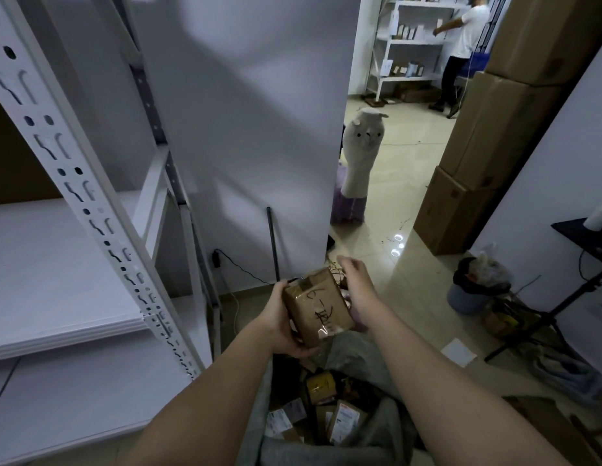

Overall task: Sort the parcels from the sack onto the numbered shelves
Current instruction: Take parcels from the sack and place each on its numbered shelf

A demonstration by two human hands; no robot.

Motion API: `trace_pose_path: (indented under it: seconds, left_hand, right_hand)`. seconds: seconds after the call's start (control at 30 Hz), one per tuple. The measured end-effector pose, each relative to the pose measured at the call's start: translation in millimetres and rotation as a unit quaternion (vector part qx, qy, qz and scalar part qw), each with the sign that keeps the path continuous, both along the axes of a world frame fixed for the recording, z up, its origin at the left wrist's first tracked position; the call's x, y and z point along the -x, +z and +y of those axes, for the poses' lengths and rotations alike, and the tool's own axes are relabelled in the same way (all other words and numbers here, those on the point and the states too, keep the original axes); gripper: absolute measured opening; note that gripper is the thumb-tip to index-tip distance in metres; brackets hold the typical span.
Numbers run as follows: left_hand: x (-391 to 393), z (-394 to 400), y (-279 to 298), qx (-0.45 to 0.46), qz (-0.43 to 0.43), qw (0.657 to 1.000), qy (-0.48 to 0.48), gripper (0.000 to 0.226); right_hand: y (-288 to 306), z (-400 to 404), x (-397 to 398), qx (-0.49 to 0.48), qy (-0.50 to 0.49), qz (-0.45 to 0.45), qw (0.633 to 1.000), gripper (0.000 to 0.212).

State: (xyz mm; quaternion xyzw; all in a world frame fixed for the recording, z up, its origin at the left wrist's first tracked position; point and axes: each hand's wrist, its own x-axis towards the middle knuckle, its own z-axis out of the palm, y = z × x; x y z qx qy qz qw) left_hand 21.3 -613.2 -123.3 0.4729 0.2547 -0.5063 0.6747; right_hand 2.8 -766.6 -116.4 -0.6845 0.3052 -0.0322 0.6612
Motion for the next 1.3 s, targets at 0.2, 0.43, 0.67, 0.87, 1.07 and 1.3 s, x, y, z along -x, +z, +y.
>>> trace_pose_path:
  seconds: [0.2,0.43,0.67,0.87,1.07,1.3]
  left_hand:
    - [-1.7,-5.0,1.3,0.029,-0.007,0.999,0.044,0.078]
    - [1.4,4.9,-5.7,0.004,-0.07,0.997,0.037,0.047]
    - [16.1,20.6,18.8,-0.081,-0.192,0.978,0.011,0.021]
    - [46.1,39.1,40.0,-0.103,-0.206,0.973,0.006,0.051]
    - [99.1,70.4,60.4,-0.113,-0.202,0.971,0.066,0.078]
    - [153.3,129.4,76.4,-0.167,-0.207,0.95,0.165,0.071]
  right_hand:
    - [-6.9,6.9,30.5,-0.278,-0.015,0.128,0.952,0.056]
    - [-12.7,9.9,32.6,-0.287,-0.051,0.097,0.952,0.038]
    - [0.1,22.8,43.2,-0.269,-0.005,0.086,0.959,0.043]
    - [21.7,41.4,61.4,-0.224,0.047,0.083,0.97,0.044]
    - [40.9,69.5,93.9,-0.194,0.123,0.073,0.97,0.041]
    - [42.9,130.3,114.0,-0.167,0.22,0.083,0.958,0.054]
